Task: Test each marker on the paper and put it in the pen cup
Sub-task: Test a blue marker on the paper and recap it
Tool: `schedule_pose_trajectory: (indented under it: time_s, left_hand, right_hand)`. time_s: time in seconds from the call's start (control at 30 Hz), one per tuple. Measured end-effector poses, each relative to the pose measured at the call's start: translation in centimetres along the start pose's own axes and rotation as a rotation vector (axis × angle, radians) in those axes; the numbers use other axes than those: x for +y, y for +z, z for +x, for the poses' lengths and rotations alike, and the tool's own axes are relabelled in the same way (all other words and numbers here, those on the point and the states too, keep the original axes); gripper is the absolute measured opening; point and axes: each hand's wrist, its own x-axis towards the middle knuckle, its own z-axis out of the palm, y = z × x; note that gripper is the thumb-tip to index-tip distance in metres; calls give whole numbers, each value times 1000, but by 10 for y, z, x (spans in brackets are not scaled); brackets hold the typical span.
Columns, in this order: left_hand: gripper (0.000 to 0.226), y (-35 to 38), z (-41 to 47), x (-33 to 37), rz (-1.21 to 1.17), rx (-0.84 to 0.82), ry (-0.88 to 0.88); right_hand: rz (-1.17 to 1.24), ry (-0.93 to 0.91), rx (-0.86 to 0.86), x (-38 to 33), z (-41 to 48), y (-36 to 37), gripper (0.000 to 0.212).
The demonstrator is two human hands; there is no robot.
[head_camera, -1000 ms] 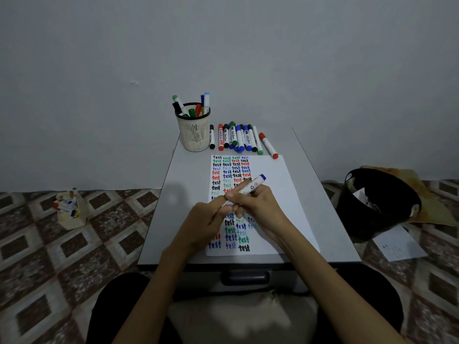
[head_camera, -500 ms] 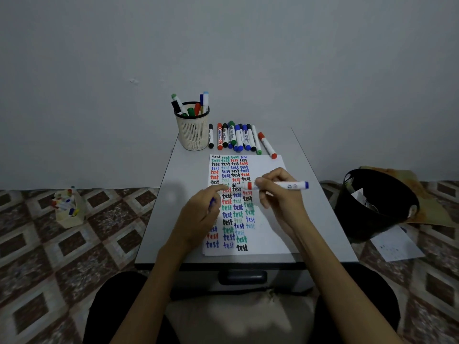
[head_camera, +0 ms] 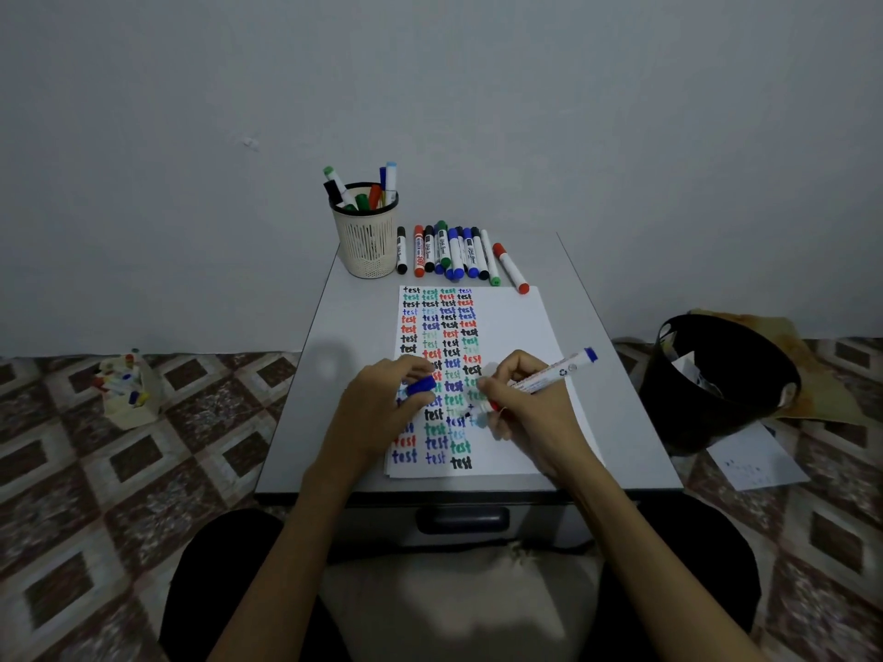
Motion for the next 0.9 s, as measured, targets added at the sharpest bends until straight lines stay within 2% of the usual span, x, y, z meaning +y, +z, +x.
schedule_pose_trajectory:
  time_s: [0.17, 0.3, 0.5, 0.77, 0.9]
  left_hand:
    - [26, 0, 0, 0, 8, -26, 4]
    - [22, 0, -1, 0, -8, -32, -27]
    - [27, 0, 0, 2, -11, -48, -45]
    - [30, -1, 0, 3, -9, -60, -56]
    - [29, -1, 0, 2, -17, -64, -58]
  right_hand:
    - [22, -18, -31, 1, 0, 1, 27]
    - [-73, -43, 54, 8, -1, 7, 35]
    - [-210, -65, 70, 11, -2, 8, 38]
    - [-296, -80, 41, 17, -2, 10, 29]
    - [-249, -93, 54, 18, -1, 8, 27]
